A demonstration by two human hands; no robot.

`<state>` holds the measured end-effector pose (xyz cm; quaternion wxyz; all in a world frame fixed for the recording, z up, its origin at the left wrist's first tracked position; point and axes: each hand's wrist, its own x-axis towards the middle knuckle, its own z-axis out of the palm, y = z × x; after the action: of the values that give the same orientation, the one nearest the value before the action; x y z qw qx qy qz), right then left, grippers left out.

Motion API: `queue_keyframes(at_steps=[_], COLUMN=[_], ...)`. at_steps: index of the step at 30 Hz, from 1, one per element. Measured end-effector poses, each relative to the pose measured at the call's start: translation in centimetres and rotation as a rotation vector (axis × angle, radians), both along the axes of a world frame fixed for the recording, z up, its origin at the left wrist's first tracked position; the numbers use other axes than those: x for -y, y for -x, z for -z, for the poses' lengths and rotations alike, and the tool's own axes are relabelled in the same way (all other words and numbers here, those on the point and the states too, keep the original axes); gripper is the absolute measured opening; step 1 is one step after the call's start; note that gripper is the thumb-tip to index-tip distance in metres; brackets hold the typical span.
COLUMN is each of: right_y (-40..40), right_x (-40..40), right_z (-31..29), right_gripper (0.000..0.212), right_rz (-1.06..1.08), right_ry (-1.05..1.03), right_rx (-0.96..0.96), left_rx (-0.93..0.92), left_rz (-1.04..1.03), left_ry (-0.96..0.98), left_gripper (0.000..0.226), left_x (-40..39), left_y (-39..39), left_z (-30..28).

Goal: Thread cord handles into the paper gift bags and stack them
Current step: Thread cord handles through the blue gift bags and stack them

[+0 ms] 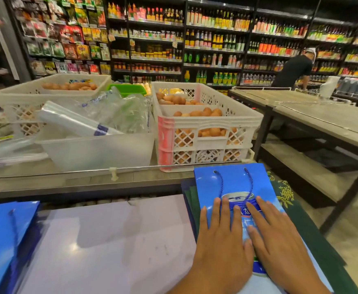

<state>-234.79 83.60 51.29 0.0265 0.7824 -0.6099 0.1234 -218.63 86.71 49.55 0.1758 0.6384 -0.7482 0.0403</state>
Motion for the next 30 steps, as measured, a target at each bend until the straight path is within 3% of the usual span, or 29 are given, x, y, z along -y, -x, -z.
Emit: queue_keyframes(at_steps=[5, 10, 14, 17, 21, 24, 27, 30], right_y=[0.0, -0.1, -0.8, -1.0, -0.7, -0.7, -2.0, -4.9], right_x=[0.0, -0.3, -1.2, -1.6, -1.6, -1.6, -2.2, -3.4], right_z=[0.0, -0.2, -1.1, -1.6, -2.3, -3.3, -3.8, -3.8], right_gripper=[0.067, 0.081, 0.061, 0.058, 0.066, 0.06, 0.048, 0.057], right_rz=[0.001, -0.006, 0.015, 0.027, 0.024, 0.045, 0.075, -0.057], right_ry=[-0.034, -0.016, -0.005, 0.017, 0.006, 0.006, 0.059, 0.194], right_rx=[0.002, 0.045, 0.011, 0.008, 0.021, 0.024, 0.176, 0.321], left_rx=[-0.05, -0.035, -0.038, -0.052, -0.251, -0.373, -0.408, -0.443], left_rz=[0.027, 0.061, 0.085, 0.123, 0.227, 0.29, 0.208, -0.026], left_ry=[-0.001, -0.152, -0.185, -0.193, -0.207, -0.176, -0.082, 0.091], left_gripper=[0.072, 0.073, 0.071, 0.072, 0.075, 0.076, 0.069, 0.055], left_x=[0.1, -0.7, -1.4, -1.8, -3.9, -7.3, -11.7, -16.1], left_y=[0.2, -0.2, -0.7, -1.5, -4.1, -7.8, -13.5, -21.6], left_z=[-0.2, -2.1, -2.5, -3.3, -5.1, -7.0, -8.9, -8.4])
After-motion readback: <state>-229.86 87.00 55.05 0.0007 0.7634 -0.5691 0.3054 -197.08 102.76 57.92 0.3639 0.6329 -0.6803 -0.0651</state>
